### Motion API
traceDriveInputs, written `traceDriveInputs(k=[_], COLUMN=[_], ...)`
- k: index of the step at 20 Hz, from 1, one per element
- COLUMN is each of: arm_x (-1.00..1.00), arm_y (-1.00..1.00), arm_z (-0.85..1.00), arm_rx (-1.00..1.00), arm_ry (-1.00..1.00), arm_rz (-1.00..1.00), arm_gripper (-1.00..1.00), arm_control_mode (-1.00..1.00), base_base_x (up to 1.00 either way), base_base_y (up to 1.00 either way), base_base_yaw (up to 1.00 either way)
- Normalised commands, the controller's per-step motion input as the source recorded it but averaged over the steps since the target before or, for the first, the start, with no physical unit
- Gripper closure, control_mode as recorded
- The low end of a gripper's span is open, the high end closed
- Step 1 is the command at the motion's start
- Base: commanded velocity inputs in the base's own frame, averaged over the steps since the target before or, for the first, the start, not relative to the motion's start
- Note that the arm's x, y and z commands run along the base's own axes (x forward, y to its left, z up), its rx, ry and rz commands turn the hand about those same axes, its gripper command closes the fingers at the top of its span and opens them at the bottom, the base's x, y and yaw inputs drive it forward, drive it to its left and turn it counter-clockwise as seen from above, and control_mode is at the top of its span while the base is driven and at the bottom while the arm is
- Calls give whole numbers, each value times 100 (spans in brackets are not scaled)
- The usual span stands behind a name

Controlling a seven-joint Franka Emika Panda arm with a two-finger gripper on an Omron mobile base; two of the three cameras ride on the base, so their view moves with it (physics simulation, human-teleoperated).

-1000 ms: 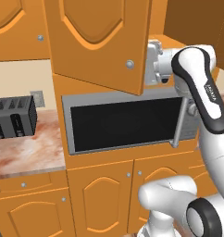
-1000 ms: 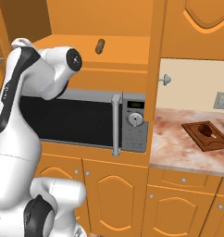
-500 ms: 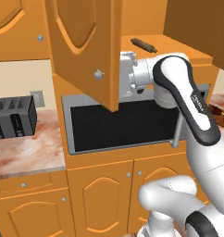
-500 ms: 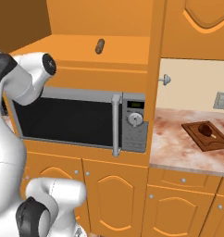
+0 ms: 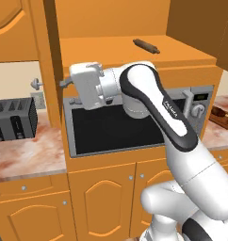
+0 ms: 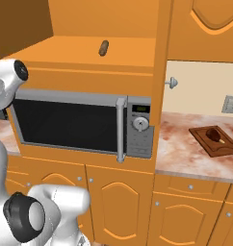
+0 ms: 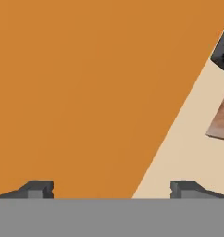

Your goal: Open the cabinet, retrieve the rolling pin, and place it next to the meat on the cutting board to prepare for tenderizing.

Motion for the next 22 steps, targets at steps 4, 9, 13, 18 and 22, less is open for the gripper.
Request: traceDriveInputs(k=[4, 9, 13, 18, 22], arm_x=[1, -28, -51, -25, -6], arm_y=[52, -26, -80, -96, -99], arm_z=[-8, -3, 8, 20, 27], arm_rx=[-10, -12, -12, -12, -12], arm_ry=[3, -14, -23, -16, -10], arm_rz=[4, -7, -16, -18, -20], arm_gripper=[-100, -100, -100, -100, -100], arm_control_mode=[-100, -100, -100, -100, -100], base_base_x=[0, 0, 0, 0, 0], base_base_y=[0, 0, 0, 0, 0], base_base_yaw=[0, 0, 0, 0, 0])
